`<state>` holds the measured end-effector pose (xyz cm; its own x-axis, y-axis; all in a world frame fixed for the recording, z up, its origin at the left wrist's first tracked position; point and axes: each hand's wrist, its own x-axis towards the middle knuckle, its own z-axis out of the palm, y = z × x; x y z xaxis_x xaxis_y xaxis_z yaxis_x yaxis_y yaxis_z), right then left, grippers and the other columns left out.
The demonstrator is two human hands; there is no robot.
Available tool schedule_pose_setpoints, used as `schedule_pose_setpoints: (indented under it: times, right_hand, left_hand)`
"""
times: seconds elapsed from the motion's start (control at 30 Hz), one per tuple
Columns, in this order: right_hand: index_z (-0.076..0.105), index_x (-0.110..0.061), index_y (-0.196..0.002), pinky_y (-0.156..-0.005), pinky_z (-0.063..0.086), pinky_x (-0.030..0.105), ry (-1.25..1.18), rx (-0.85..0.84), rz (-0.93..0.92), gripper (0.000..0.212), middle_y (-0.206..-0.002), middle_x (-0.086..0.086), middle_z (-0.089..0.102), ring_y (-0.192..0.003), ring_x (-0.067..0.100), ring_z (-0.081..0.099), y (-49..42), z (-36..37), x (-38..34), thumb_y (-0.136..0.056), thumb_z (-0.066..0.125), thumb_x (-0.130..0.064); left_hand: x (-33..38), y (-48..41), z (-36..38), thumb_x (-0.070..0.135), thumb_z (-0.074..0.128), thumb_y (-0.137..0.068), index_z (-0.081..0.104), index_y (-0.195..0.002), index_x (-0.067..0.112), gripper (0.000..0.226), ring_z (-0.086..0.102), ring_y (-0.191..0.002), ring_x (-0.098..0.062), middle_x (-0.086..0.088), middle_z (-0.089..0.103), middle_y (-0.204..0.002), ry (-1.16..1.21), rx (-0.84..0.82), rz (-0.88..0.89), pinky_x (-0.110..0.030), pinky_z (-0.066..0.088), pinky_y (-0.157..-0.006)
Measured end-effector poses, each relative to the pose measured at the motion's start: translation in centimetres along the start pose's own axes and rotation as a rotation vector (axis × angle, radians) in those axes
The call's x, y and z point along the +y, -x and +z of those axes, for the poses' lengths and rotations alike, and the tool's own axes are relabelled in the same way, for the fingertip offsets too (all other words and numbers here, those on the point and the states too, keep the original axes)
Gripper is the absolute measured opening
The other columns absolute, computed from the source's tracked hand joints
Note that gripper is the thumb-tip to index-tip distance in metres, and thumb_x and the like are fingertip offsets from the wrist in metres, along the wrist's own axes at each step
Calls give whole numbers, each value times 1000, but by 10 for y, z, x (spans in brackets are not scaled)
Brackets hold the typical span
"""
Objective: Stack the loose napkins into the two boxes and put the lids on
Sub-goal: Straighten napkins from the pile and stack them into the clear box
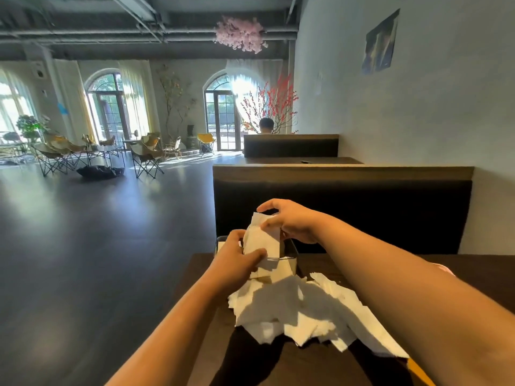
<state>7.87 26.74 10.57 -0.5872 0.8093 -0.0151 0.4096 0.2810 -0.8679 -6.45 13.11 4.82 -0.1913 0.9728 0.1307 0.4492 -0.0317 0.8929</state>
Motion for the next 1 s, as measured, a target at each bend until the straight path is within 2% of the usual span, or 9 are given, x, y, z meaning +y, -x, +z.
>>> schedule_pose_setpoints:
  times: [0.1,0.23,0.37,0.47,0.53,0.63,0.77,0.87,1.0]
  right_hand:
    - [64,-34,-127,-92,61,45,-11,-31,29,44,-126,3,62,-114,25,64,-37,-2,15,-92,74,-11]
    - [63,-29,-133,-86,53,31,80,-107,55,42,-128,-2,58,-114,16,59,-65,3,33,-97,68,-7]
    - [66,-33,-126,-101,53,39,171,-93,38,37,-132,-4,59,-119,16,58,-84,13,51,-97,69,-11]
    - [66,-32,-126,-100,54,38,197,-108,49,35,-130,-3,60,-117,17,60,-89,20,64,-97,70,-13]
    - [65,-29,-126,-91,56,32,223,-118,39,34,-122,-5,61,-111,16,61,-90,26,69,-97,70,-13]
    - [64,-29,-125,-81,56,27,280,-91,21,35,-112,-9,60,-100,15,61,-94,38,74,-95,72,-13]
    - [62,-31,-124,-86,52,25,370,-67,-17,39,-118,-8,63,-108,15,61,-94,51,82,-91,80,-23]
    - [55,-29,-135,-86,49,23,428,-5,-40,46,-127,-3,63,-111,13,59,-89,49,81,-95,75,-28]
    - [47,-25,-138,-81,59,27,477,76,14,44,-105,0,66,-92,13,67,-83,37,77,-99,66,-23]
  left_hand:
    - [-3,-38,-3,31,69,-100,43,-136,30,45,71,-91,-11,9,63,-109,-104,-32,-22,-21,59,-66]
    - [-2,-78,-6,33,66,-101,33,-150,24,59,68,-93,-12,6,61,-112,-319,-154,-78,-23,61,-79]
    - [-4,-96,-1,31,61,-105,26,-158,22,64,60,-107,-14,-5,59,-130,-476,-264,-71,-28,53,-96]
    - [-11,-106,-7,33,59,-106,38,-153,21,52,58,-102,-11,0,60,-121,-557,-307,-42,-23,50,-91]
    - [-20,-112,-13,38,56,-107,52,-143,21,39,60,-96,-10,6,59,-110,-607,-324,-53,-20,51,-87]
    - [-33,-118,-17,39,57,-107,62,-133,22,32,63,-101,-12,3,65,-112,-686,-317,-65,-28,54,-97]
    - [-46,-124,-9,31,62,-104,68,-130,24,28,64,-103,-15,0,68,-114,-788,-347,-47,-29,56,-99]
    - [-52,-127,-6,31,61,-105,71,-129,22,27,66,-104,-17,0,71,-115,-809,-343,-62,-30,56,-101]
    - [-52,-129,-4,31,59,-106,72,-127,20,27,66,-105,-17,0,72,-116,-819,-351,-62,-32,55,-102]
